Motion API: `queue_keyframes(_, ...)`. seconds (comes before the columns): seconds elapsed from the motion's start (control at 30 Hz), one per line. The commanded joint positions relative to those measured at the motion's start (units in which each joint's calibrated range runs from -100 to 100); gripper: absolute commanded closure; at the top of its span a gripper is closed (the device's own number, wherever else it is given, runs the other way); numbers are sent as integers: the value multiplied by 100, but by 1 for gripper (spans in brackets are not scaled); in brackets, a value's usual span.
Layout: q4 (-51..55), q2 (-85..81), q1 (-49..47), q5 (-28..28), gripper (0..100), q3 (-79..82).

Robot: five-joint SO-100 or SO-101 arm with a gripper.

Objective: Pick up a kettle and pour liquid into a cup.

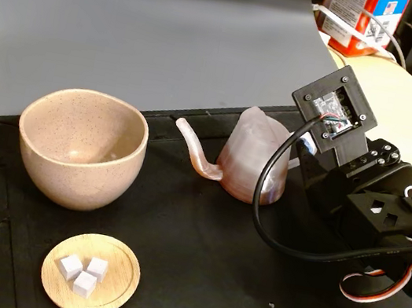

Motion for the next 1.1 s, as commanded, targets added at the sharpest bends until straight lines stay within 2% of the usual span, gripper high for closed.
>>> queue_keyframes(0.0, -62, -20, 50, 38, 86, -235)
queue_keyframes(0.23, 76, 364, -49, 111, 86, -725)
queue_keyframes(1.0, -304, 279, -4, 80, 86, -389)
queue_keyframes(1.03, -304, 279, -4, 80, 87, -389)
queue_keyframes(1.07, -313, 287, -4, 80, 93, -389)
